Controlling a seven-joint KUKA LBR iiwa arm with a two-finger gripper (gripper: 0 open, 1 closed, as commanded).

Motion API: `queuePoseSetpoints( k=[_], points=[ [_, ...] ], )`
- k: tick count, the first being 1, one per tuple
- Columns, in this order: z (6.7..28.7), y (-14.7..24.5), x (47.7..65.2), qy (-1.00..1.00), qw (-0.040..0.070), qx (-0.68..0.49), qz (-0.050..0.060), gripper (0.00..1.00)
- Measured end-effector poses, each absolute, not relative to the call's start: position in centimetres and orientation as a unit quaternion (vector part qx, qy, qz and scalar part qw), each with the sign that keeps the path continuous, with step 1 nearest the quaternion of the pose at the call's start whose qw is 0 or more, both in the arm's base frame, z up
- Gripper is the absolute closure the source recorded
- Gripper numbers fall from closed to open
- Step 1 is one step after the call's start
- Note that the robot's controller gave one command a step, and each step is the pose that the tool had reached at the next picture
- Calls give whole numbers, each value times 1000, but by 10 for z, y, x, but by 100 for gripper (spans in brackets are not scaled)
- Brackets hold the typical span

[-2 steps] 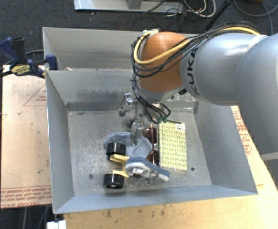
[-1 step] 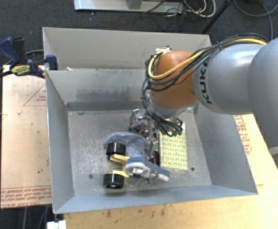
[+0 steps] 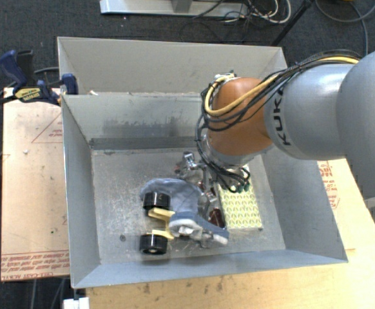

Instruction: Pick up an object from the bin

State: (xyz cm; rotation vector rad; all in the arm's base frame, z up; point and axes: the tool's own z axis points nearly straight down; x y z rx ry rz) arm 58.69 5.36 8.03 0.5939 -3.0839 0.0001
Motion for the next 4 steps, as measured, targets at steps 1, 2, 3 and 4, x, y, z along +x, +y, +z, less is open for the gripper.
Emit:
queuePoseSetpoints(
  k=[1,2,3,4],
  points=[
    [76,64,576,-986,-6,164,-1,100],
    [76,64,576,-987,-6,164,-1,100],
    [110,61,573,-982,2,190,-1,100],
    [137,49,560,-978,-5,207,0,100]
  ],
)
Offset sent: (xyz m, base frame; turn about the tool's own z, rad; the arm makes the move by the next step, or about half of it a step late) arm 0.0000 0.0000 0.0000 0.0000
